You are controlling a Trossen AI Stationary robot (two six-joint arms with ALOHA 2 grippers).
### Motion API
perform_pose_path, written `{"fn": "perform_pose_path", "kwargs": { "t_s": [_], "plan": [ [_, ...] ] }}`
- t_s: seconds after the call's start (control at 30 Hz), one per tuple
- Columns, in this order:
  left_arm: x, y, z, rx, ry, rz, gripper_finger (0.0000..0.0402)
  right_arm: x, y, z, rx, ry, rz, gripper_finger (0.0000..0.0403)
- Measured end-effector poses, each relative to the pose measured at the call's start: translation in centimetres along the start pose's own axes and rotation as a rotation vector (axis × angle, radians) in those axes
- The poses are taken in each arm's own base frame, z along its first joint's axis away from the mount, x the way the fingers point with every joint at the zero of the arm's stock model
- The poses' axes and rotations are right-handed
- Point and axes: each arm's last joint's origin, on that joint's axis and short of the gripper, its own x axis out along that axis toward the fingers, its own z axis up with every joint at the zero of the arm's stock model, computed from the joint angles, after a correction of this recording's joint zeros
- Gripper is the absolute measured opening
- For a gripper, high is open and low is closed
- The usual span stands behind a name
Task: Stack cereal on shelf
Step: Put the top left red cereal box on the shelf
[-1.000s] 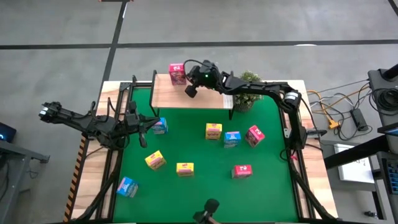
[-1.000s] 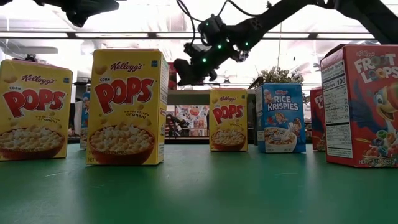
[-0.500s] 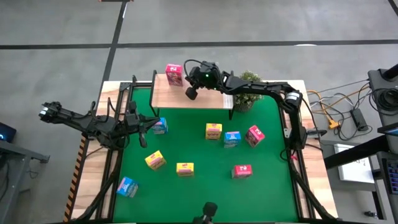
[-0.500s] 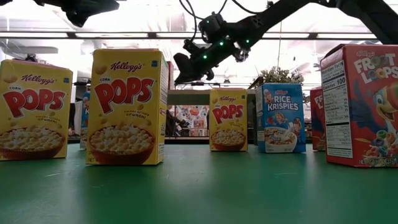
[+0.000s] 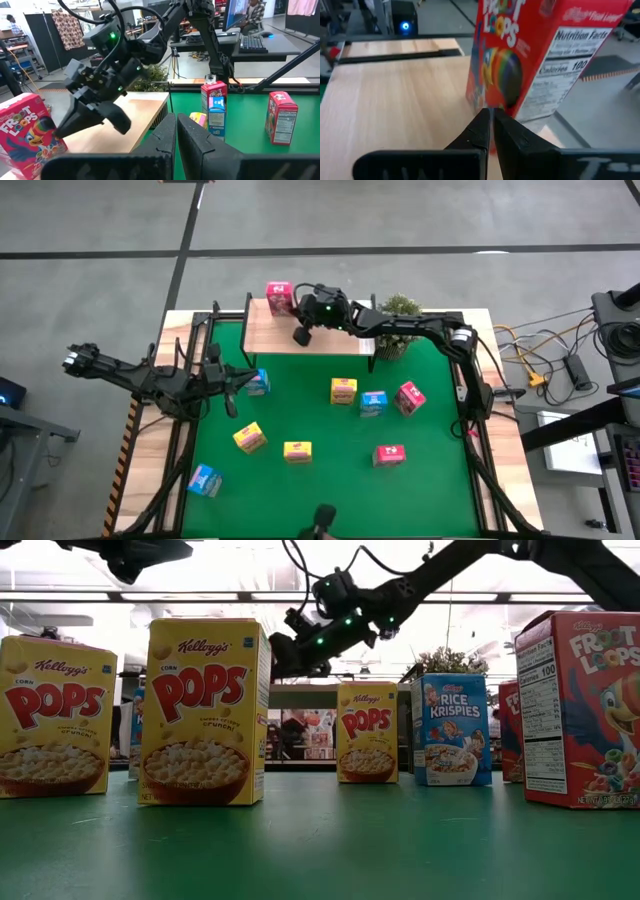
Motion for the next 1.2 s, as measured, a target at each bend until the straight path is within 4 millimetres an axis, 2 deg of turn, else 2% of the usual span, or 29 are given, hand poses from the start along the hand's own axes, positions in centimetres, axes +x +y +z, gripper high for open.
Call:
{"fn": "perform_pose_path", "kwargs": {
  "t_s": [0.23,0.47,0.67,0.87,1.07,1.2],
  "plan": [
    [0.0,0.0,0.0,0.0,0.0,0.0,0.0,0.1,-0.2,0.0,0.003,-0.013,-0.006,0.0013],
    [0.0,0.0,0.0,0.0,0.0,0.0,0.0,-0.4,-0.2,-0.3,0.003,0.07,-0.002,0.0013],
    [0.0,0.0,0.0,0.001,0.001,0.0,0.0,-1.3,-0.8,-0.2,-0.042,0.164,-0.141,0.0013],
    [0.0,0.0,0.0,0.001,0.001,0.0,0.0,-0.9,-1.7,0.3,-0.038,0.076,-0.182,0.0013],
    [0.0,0.0,0.0,0.004,0.0,0.001,0.0,-0.2,-1.5,0.5,-0.003,-0.05,-0.094,0.0013],
    [0.0,0.0,0.0,0.005,0.001,0.001,0.0,0.2,-1.4,0.2,-0.007,-0.065,-0.086,0.0013]
  ]
}}
